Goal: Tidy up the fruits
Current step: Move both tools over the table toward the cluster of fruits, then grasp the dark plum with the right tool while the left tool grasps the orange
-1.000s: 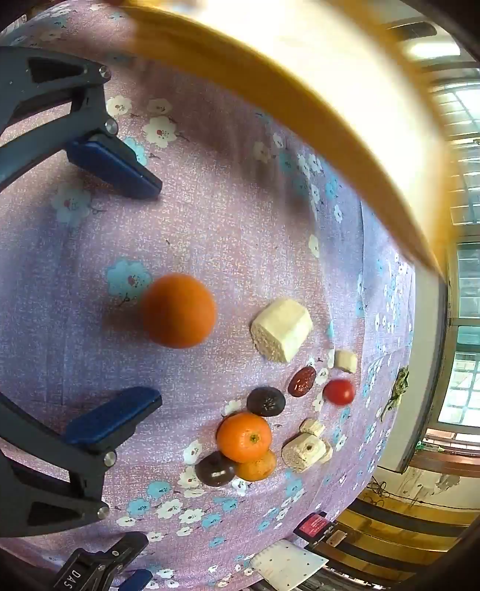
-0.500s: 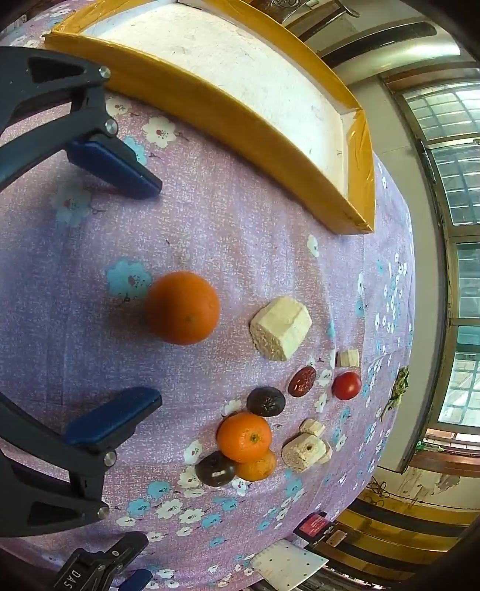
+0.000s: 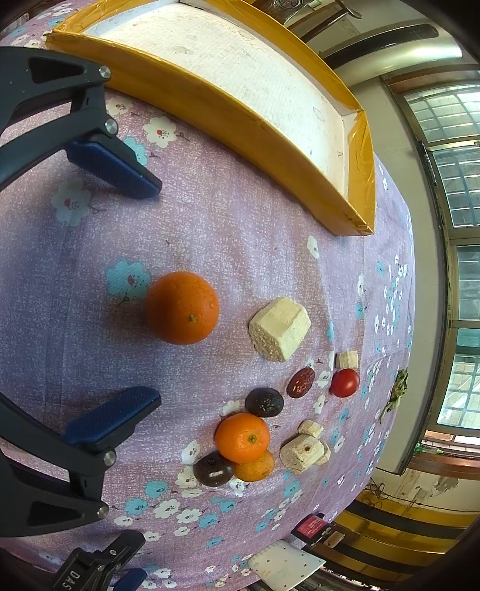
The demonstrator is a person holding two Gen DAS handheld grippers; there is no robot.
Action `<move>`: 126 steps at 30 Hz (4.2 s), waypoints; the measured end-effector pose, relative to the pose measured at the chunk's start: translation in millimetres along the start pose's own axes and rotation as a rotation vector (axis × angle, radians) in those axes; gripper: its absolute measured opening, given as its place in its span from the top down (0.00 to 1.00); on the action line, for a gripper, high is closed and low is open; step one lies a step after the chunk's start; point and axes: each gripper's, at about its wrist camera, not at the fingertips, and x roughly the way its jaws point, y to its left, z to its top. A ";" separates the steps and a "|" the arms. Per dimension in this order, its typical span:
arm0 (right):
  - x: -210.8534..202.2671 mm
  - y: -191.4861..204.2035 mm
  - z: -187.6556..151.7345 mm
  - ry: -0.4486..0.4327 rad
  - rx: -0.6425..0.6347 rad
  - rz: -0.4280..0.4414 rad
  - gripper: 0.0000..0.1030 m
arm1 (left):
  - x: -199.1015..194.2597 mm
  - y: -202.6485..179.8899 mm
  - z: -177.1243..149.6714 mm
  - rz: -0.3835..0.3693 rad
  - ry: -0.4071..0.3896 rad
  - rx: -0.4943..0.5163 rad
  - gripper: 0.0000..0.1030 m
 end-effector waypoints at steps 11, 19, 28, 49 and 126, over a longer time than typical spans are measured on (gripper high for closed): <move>-64.7 51.4 5.1 -0.206 -0.065 0.094 0.00 | -44.6 23.4 8.3 0.019 -0.159 0.003 0.00; -88.7 76.2 -8.0 -0.272 -0.128 0.097 0.00 | -82.7 55.0 4.0 0.063 -0.289 -0.047 0.00; -98.4 83.6 -10.3 -0.280 -0.136 0.108 0.00 | -92.4 64.2 1.0 0.059 -0.313 -0.047 0.00; -98.1 86.6 -7.2 -0.269 -0.122 0.050 0.00 | -84.9 62.1 6.1 0.006 -0.322 0.018 0.00; -7.3 71.6 31.9 -0.035 -0.300 0.368 0.78 | 1.7 8.1 28.7 -0.172 0.083 0.197 0.62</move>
